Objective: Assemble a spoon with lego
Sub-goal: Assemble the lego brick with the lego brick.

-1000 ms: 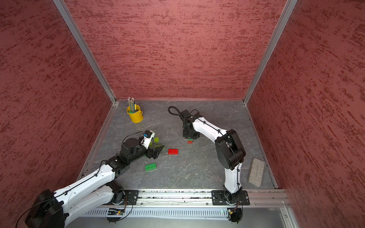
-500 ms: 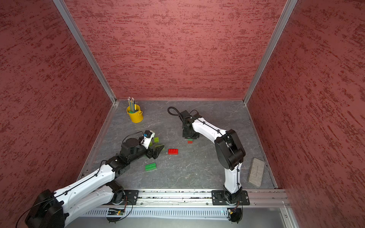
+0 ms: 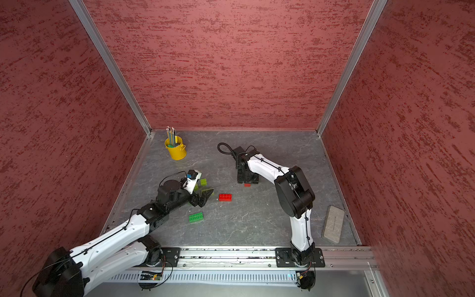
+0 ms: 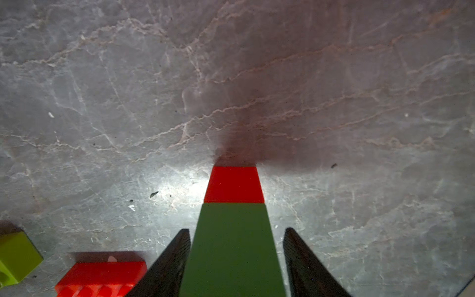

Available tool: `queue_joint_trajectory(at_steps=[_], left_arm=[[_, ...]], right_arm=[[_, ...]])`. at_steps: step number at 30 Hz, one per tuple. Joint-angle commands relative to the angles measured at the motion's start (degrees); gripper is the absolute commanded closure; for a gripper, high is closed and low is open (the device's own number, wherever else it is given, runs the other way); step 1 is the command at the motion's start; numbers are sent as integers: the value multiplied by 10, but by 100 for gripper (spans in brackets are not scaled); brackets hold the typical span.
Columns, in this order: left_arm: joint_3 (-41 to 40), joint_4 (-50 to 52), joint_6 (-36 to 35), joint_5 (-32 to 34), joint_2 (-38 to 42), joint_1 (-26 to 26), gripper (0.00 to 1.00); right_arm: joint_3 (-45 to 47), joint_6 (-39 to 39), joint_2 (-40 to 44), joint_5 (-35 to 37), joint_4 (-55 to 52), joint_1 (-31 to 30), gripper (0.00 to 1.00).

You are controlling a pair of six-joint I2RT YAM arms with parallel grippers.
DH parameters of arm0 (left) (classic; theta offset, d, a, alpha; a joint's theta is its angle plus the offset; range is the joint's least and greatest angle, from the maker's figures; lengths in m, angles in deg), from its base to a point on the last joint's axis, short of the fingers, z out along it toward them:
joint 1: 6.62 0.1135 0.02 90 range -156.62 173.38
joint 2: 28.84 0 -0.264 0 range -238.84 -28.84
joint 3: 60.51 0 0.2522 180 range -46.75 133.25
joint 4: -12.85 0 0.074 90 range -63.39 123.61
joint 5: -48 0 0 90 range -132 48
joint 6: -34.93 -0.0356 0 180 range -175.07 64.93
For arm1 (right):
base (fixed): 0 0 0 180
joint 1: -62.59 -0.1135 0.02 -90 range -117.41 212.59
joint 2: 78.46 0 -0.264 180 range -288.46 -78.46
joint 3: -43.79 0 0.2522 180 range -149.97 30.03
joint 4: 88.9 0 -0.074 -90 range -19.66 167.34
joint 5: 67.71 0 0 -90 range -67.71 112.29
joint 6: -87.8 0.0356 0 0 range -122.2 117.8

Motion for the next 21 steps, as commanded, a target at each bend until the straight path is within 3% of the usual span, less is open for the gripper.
queue_joint_trajectory(at_steps=[1, 7, 11, 15, 21], left_arm=[[5, 10, -3, 9, 10, 2, 0], [17, 40, 6, 17, 27, 2, 0], [34, 77, 25, 8, 44, 2, 0], [17, 91, 40, -4, 91, -14, 0], [16, 142, 72, 70, 173, -22, 1]], right_arm=[[-20, 4, 31, 4, -23, -4, 33], [-25, -58, 114, 25, -48, -3, 29], [-11, -209, 164, -6, -2, -3, 27], [-8, -370, 179, -88, 27, -5, 26], [79, -566, 220, -194, 132, -22, 25]])
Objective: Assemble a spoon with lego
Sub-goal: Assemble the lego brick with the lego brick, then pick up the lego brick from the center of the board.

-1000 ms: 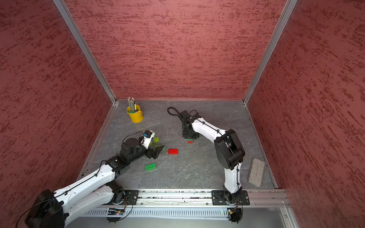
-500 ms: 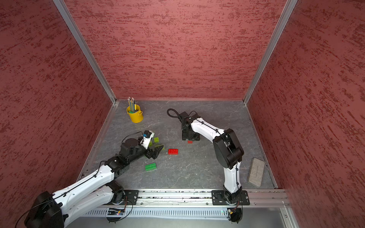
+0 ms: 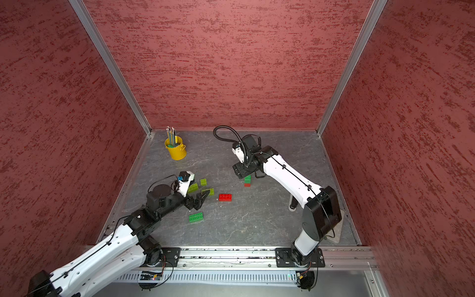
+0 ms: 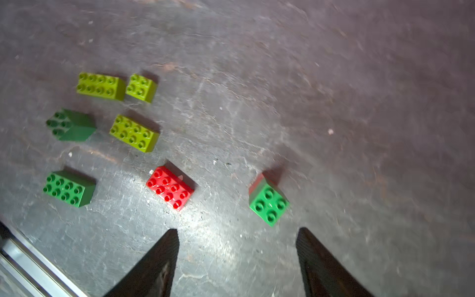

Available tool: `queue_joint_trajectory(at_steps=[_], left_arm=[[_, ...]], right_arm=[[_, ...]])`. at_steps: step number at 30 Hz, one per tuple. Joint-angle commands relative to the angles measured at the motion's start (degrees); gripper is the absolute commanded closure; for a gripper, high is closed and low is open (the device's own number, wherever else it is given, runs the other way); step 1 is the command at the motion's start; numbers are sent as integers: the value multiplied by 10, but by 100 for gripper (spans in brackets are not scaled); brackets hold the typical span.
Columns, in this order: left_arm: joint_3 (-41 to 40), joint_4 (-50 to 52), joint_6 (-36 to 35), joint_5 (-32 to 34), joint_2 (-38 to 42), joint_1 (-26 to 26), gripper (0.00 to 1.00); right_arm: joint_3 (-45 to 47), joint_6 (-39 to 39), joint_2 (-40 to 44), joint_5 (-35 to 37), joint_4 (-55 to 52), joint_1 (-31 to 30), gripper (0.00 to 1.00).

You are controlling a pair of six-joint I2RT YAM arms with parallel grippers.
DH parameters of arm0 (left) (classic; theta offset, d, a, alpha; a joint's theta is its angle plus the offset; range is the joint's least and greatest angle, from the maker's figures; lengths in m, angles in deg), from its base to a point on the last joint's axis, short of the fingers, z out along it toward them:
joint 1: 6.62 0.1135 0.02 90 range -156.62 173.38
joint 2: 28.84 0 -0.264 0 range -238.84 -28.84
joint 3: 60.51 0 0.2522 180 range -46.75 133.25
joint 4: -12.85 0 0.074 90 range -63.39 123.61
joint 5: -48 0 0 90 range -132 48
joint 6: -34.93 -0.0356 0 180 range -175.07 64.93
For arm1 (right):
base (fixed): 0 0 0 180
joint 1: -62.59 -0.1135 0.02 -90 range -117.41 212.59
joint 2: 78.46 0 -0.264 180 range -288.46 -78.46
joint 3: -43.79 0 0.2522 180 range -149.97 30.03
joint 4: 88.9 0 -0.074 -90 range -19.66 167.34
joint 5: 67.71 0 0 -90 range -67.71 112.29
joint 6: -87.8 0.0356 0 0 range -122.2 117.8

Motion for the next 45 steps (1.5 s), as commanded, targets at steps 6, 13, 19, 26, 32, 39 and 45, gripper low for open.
queue_joint_trajectory(at_steps=[6, 13, 19, 26, 32, 39, 45], left_arm=[[15, 107, 93, 32, 47, 68, 0], [-16, 107, 132, -23, 65, 149, 1], [-31, 102, 140, -26, 81, 157, 1], [-35, 98, 142, -28, 76, 158, 1], [-36, 98, 144, -28, 78, 158, 1], [-38, 96, 142, -33, 76, 158, 0], [-41, 94, 144, -34, 74, 158, 1]], right_arm=[[167, -275, 80, -147, 217, -39, 26], [171, -347, 7, -134, 212, -75, 31], [143, -378, -61, -115, 200, -88, 39], [134, -367, -104, -102, 217, -96, 48], [128, -352, -131, -98, 224, -97, 53], [118, -345, -158, -87, 229, -98, 58], [118, -342, -167, -85, 228, -98, 65]])
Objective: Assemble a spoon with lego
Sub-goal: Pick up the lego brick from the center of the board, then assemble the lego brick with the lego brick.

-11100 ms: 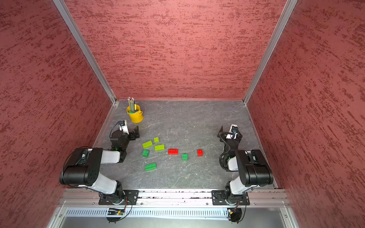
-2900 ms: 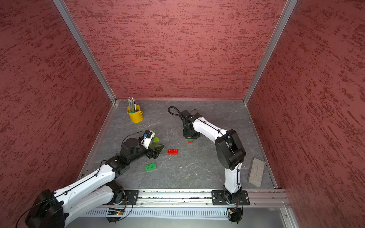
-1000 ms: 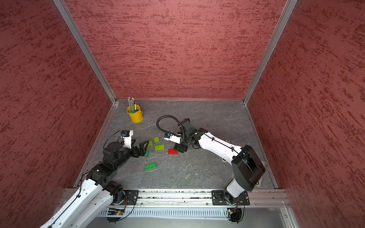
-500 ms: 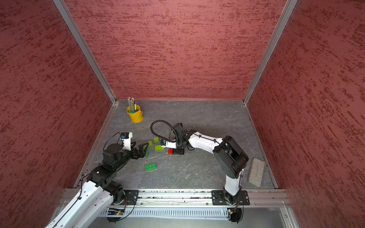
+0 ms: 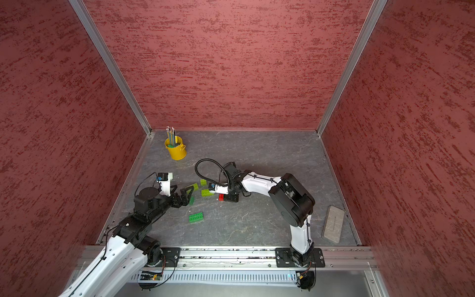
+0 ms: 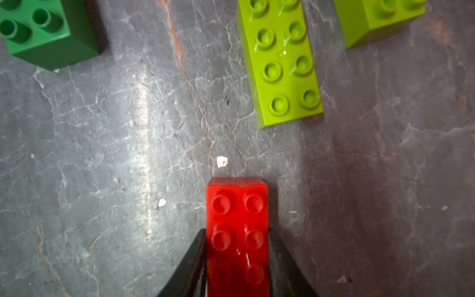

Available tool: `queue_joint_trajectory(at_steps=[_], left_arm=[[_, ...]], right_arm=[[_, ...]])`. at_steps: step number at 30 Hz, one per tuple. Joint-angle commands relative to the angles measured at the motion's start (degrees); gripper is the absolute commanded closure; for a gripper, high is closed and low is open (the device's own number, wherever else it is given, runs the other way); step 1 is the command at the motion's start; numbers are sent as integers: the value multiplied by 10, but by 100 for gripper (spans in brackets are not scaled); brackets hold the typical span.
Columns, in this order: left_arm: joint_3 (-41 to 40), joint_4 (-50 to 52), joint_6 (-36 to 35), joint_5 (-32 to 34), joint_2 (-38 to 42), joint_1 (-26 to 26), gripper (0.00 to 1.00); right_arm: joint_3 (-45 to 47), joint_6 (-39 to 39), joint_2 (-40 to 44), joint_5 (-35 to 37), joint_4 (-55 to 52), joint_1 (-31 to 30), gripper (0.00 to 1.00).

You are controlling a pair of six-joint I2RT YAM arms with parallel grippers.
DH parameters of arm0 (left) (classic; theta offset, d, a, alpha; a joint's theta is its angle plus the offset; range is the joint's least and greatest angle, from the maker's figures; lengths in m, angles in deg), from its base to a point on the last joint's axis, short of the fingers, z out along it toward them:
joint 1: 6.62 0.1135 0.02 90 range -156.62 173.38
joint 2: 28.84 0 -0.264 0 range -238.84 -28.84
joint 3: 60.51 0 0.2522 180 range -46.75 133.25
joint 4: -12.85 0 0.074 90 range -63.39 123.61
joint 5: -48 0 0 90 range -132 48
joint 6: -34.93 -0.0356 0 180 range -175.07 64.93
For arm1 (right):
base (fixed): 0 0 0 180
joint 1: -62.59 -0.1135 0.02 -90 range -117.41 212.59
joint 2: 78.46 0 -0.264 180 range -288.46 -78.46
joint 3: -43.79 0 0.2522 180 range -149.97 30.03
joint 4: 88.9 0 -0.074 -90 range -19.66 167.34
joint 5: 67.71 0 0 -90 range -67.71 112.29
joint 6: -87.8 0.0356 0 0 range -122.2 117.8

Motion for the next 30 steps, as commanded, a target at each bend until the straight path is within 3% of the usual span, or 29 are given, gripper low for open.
queue_joint_trajectory(at_steps=[1, 7, 18, 26, 30], left_arm=[[-9, -6, 6, -7, 0, 4, 0], [-5, -5, 3, -11, 1, 4, 0], [-7, -45, -19, -61, -24, -9, 0], [-8, -162, -63, -121, -124, -61, 1], [11, -210, -125, -137, -199, -96, 1]], right_arm=[[-17, 2, -8, 9, 10, -5, 68], [-24, -2, 16, 8, -8, -3, 82], [-87, -34, 132, 23, -123, 48, 83], [-67, -82, 185, 63, -161, 122, 83], [-54, -95, 191, 61, -161, 151, 84]])
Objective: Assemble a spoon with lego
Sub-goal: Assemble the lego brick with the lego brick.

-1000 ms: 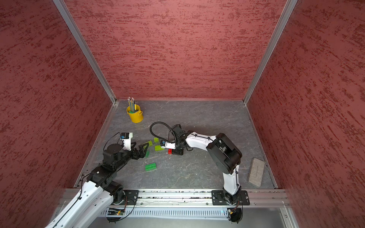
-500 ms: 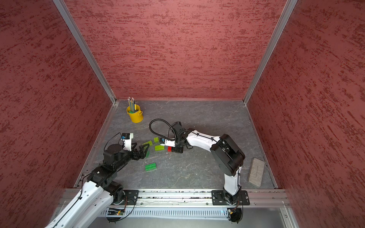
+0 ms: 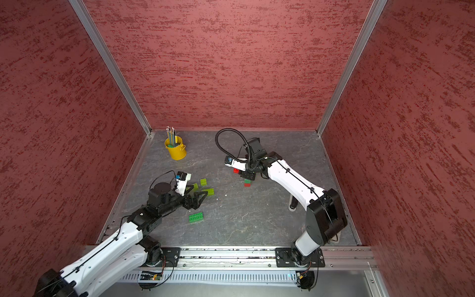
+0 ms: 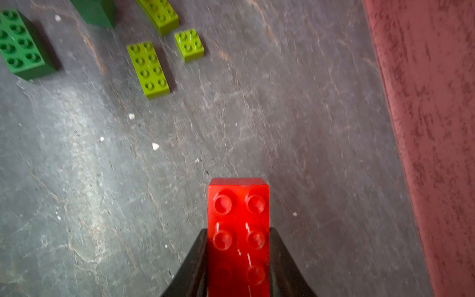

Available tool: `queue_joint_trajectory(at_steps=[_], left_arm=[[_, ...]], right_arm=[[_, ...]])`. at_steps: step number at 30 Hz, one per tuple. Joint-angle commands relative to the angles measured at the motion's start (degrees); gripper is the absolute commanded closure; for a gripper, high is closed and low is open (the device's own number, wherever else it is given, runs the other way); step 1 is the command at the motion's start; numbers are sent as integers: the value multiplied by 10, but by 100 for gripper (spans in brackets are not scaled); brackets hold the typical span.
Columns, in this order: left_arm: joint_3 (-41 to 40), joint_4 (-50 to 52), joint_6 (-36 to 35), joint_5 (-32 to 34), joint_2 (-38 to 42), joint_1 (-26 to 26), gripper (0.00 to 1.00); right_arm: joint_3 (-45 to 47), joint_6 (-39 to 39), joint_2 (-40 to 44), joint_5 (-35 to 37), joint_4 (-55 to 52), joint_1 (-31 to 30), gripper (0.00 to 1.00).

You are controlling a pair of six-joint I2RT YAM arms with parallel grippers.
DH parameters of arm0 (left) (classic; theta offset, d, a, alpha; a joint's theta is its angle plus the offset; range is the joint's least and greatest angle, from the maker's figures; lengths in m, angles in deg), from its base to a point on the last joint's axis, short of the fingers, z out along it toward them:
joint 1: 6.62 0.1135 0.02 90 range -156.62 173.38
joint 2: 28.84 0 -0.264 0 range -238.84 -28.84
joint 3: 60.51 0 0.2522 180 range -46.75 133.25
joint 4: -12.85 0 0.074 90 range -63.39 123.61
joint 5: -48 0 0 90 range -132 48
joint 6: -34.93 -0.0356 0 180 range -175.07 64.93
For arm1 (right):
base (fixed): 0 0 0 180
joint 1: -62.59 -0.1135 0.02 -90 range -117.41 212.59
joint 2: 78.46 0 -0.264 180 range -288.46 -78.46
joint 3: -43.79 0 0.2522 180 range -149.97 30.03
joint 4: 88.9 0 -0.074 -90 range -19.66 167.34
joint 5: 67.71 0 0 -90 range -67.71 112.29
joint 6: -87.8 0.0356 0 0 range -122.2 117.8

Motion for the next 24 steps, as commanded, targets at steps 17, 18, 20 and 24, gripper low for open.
queue_joint_trajectory(at_steps=[17, 18, 20, 24], left_arm=[[92, -141, -133, -124, -237, -15, 1], [92, -142, -132, -126, -238, -14, 1], [90, -145, -131, -128, -240, -12, 1], [92, -153, -130, -134, -255, -12, 1]], right_arm=[[14, -87, -42, -3, -9, 44, 87], [15, -89, -41, -7, -4, 47, 87], [14, -94, -40, -15, -2, 52, 87], [6, -117, -41, -19, -8, 57, 87]])
